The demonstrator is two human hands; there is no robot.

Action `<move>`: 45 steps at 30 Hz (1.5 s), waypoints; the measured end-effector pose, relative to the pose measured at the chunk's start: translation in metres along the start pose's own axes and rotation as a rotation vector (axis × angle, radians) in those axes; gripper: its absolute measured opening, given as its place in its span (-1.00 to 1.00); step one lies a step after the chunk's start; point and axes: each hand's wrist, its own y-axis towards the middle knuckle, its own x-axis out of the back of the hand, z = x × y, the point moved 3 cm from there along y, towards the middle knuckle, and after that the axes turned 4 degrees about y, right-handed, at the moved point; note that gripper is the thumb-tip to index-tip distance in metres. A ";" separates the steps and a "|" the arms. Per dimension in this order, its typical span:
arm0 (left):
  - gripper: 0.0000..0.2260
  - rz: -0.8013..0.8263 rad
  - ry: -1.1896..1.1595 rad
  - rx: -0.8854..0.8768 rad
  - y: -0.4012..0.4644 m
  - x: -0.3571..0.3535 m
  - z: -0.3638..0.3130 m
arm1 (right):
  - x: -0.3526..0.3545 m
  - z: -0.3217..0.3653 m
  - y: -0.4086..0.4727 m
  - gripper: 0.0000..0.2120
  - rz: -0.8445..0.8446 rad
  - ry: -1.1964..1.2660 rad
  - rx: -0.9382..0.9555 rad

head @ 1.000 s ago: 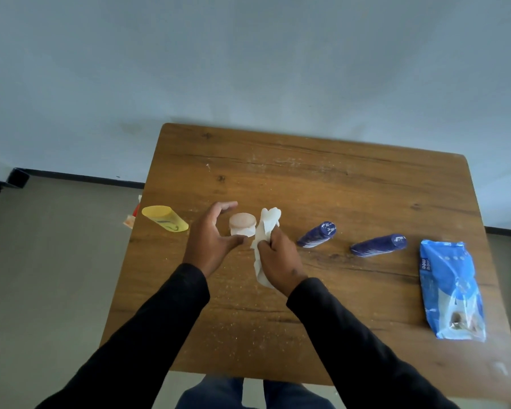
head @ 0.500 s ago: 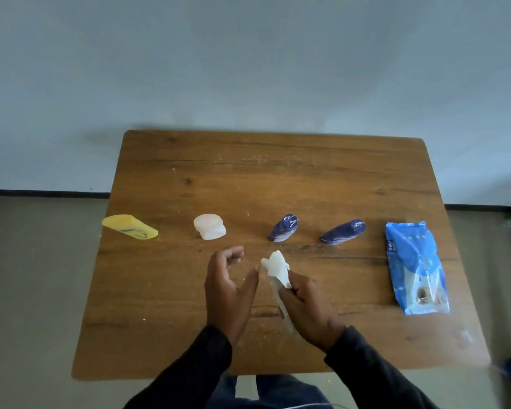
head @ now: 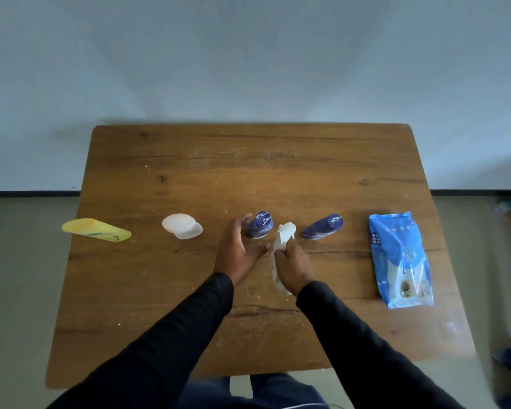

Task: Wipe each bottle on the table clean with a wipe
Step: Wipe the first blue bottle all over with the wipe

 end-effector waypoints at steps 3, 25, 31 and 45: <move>-0.39 -0.009 -0.006 -0.029 0.009 -0.001 -0.002 | 0.000 0.007 0.007 -0.98 0.024 0.010 -0.001; -0.82 -0.070 -0.697 -0.104 -0.083 0.127 -0.151 | 0.069 0.141 -0.135 -0.80 0.207 0.248 0.675; -0.66 0.166 -0.925 -0.077 -0.124 0.143 -0.184 | 0.104 0.171 -0.177 -0.84 0.020 -0.283 1.115; -0.30 0.449 -1.026 -0.100 -0.181 0.154 -0.204 | 0.117 0.190 -0.223 -0.88 -0.027 -0.591 1.323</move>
